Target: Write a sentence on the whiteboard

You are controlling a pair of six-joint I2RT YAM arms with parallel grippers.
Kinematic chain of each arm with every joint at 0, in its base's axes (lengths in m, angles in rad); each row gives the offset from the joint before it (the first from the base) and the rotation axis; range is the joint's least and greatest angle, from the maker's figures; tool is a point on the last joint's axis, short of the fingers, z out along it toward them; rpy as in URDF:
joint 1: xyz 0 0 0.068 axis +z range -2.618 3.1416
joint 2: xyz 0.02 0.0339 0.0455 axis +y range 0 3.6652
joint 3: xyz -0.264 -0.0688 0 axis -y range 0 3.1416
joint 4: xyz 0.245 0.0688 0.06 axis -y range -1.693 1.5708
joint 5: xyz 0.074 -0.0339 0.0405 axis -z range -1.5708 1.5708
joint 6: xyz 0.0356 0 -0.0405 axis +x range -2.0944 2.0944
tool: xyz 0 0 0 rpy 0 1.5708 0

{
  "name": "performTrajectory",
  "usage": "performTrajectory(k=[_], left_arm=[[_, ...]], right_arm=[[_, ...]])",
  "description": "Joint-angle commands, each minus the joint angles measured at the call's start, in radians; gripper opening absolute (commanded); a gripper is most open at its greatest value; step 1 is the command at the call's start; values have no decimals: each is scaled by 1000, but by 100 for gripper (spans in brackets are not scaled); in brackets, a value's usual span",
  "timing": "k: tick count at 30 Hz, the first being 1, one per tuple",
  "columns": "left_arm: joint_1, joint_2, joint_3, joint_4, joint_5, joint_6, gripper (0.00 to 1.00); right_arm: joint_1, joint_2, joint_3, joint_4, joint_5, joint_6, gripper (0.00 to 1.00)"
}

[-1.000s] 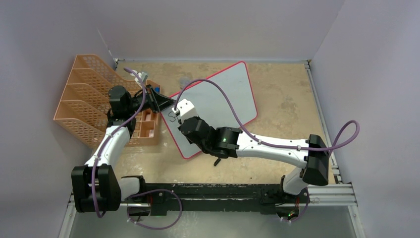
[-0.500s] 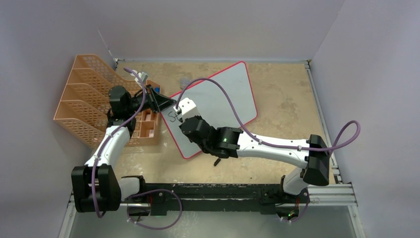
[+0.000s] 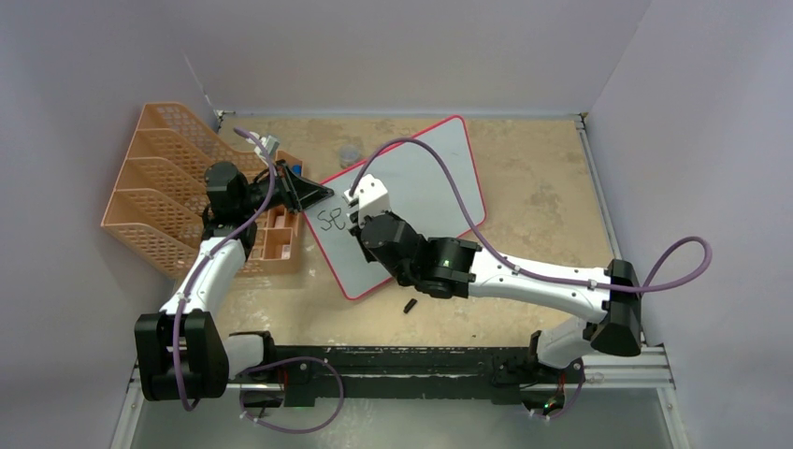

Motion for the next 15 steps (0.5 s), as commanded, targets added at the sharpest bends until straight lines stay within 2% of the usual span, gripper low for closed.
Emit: performTrajectory(k=[1, 15], left_arm=[[-13, -2, -2, 18, 30, 22, 0], [-13, 0, 0, 14, 29, 23, 0]], right_arm=[[-11, -34, -18, 47, 6, 0, 0], [-42, -33, -41, 105, -16, -12, 0]])
